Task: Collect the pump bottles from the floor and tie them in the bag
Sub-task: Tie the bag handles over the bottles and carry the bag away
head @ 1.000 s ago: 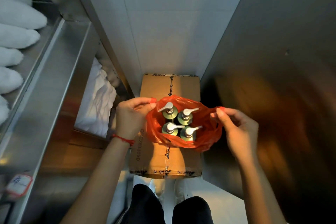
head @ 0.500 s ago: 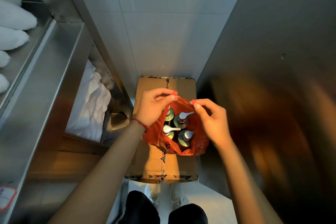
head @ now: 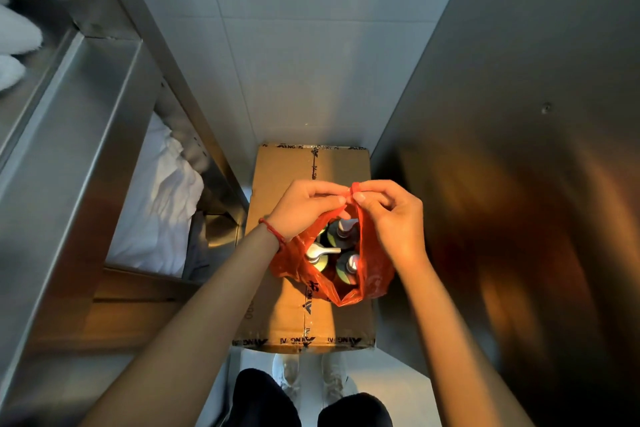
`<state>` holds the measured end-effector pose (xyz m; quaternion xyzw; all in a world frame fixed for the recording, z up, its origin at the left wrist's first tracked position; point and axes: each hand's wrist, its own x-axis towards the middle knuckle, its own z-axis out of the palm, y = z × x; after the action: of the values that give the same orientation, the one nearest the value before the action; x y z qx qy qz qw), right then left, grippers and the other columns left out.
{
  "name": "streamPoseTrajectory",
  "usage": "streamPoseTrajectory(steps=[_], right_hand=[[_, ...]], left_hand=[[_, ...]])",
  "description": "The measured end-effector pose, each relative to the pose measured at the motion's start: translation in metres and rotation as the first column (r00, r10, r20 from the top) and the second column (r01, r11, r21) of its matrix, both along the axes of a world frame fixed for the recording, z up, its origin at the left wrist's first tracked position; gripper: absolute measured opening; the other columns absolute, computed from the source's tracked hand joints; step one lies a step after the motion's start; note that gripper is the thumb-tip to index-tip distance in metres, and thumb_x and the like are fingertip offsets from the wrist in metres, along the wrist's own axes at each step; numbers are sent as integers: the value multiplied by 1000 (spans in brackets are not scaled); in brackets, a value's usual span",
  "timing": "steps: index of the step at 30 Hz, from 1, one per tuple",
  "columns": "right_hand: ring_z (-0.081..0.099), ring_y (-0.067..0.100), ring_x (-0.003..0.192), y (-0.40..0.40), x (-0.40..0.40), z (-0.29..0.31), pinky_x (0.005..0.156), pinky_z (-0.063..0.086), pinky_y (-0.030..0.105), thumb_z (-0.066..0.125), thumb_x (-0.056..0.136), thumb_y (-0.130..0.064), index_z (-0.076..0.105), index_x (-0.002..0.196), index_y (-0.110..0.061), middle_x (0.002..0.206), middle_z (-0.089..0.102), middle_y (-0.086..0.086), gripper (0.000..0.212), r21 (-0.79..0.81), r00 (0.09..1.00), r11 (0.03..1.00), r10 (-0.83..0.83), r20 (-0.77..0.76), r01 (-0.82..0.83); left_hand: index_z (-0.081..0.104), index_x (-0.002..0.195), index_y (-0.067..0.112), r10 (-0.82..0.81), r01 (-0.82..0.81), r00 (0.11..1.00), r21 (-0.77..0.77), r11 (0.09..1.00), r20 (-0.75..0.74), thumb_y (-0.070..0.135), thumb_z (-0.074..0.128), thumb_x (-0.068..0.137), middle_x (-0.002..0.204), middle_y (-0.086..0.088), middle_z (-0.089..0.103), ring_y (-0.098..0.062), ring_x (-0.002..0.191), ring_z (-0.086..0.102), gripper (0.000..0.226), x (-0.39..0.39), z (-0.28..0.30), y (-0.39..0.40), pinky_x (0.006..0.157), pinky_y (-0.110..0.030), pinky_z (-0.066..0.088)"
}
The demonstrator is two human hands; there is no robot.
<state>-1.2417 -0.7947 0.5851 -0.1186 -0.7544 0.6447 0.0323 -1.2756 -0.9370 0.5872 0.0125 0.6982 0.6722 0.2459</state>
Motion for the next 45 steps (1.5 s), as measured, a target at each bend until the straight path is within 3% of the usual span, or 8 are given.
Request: streamPoseTrajectory(steps=[3, 7, 12, 18, 25, 29, 38, 45], right_hand=[[69, 17, 74, 2, -3, 1, 73, 54, 28, 71, 75, -9, 70, 75, -22, 77, 72, 8, 13, -14, 1000, 1000, 5, 3, -5], [63, 15, 84, 2, -6, 1, 75, 47, 16, 74, 71, -14, 71, 71, -27, 86, 70, 13, 13, 52, 1000, 998, 20, -14, -19], [59, 14, 88, 2, -13, -6, 79, 43, 14, 70, 75, -11, 70, 75, -29, 86, 65, 5, 18, 86, 997, 995, 48, -61, -43], [64, 7, 86, 10, -2, -14, 78, 48, 17, 62, 82, -8, 69, 97, -20, 93, 68, 3, 20, -37, 987, 987, 159, 22, -158], [60, -1, 65, 3, -3, -14, 65, 47, 13, 70, 75, -6, 66, 70, -22, 71, 65, -4, 17, 36, 1000, 999, -18, 26, 17], [57, -3, 65, 0, 5, -16, 65, 44, 10, 68, 75, -2, 64, 68, -22, 71, 63, -5, 22, 49, 993, 992, -117, -21, 118], [59, 7, 75, -17, 13, -20, 73, 45, 18, 71, 75, -12, 72, 74, -13, 75, 62, -9, 1, 202, 987, 977, 100, -128, -73], [54, 5, 93, -10, 2, -26, 80, 41, 18, 77, 68, -27, 61, 106, -27, 92, 61, -8, 41, 295, 986, 941, 149, 75, -165]], left_hand=[[67, 89, 5, -80, 80, 996, 25, 997, 28, -8, 57, 79, 63, 5, 71, -6, 65, 67, 19, -2, -5, -1, 72, -17, 53], [67, 91, 0, -125, 125, 992, -2, 992, 18, -3, 62, 78, 77, -7, 69, -16, 75, 65, 14, -3, -10, 4, 80, -28, 52], [66, 74, 0, -63, 63, 998, -7, 998, -8, 1, 59, 83, 52, 4, 67, -6, 55, 64, 12, -3, -14, 9, 61, -15, 52], [65, 77, 0, 1, -4, 998, 35, 999, 63, 9, 57, 86, 51, 0, 68, -8, 52, 64, 15, -4, -12, 6, 56, -15, 52], [63, 84, -8, 92, -92, 996, -16, 996, -4, 5, 55, 87, 40, 5, 61, -4, 38, 58, 16, -2, -2, 9, 43, -10, 44], [65, 72, -6, 185, -195, 978, -96, 976, -99, 9, 60, 85, 38, 8, 58, 1, 39, 51, 21, -5, -6, 5, 47, -8, 40], [63, 67, 6, 192, -193, 974, -3, 981, 119, 7, 57, 86, 32, 10, 52, 2, 30, 44, 20, -3, -3, 2, 38, -7, 34], [66, 67, 6, 143, -143, 990, -14, 990, -12, 4, 61, 82, 45, 10, 63, 2, 43, 56, 16, -5, -7, -4, 47, -9, 43]])
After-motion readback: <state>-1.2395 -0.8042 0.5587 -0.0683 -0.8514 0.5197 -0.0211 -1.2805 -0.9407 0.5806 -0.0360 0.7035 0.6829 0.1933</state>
